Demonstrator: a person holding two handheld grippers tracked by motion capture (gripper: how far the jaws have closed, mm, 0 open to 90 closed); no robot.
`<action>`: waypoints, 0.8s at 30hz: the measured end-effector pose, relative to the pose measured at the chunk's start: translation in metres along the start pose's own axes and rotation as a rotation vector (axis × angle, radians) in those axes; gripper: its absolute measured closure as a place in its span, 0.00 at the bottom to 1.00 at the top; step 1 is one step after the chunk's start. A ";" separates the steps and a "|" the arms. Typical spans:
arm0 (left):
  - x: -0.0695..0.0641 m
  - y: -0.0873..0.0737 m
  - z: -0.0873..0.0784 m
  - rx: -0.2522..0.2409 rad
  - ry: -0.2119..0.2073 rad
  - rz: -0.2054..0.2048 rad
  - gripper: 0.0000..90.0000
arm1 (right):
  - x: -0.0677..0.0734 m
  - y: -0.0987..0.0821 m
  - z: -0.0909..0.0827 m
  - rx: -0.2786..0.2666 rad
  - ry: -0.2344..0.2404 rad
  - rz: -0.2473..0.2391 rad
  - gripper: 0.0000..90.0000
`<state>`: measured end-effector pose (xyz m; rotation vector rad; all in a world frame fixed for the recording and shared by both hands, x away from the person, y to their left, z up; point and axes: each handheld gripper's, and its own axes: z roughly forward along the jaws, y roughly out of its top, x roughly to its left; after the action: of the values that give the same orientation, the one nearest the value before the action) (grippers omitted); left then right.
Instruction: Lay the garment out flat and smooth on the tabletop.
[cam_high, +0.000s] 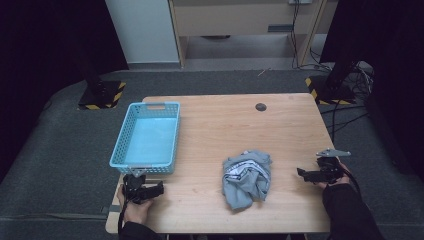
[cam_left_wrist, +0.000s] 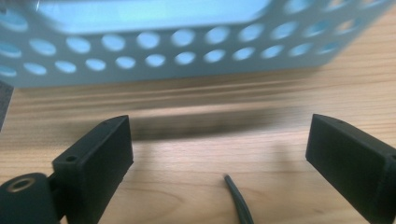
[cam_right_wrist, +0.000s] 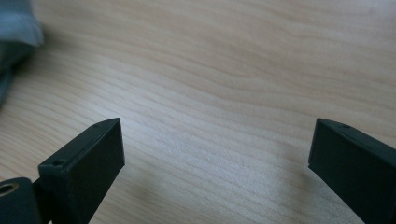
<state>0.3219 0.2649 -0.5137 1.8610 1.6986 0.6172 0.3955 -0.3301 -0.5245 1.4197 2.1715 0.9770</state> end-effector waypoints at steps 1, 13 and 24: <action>-0.005 0.000 -0.005 -0.007 -0.024 -0.027 0.10 | 0.001 0.002 -0.003 -0.021 0.010 0.006 0.05; -0.054 0.018 -0.028 -0.152 -0.231 0.060 0.14 | 0.016 0.018 -0.028 -0.131 0.152 0.058 0.08; -0.091 0.041 -0.018 -0.216 -0.354 0.112 0.15 | 0.023 0.029 -0.033 -0.190 0.192 0.055 0.13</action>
<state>0.3316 0.1739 -0.4704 1.7938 1.2583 0.4608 0.3840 -0.3139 -0.4792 1.3508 2.1117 1.3507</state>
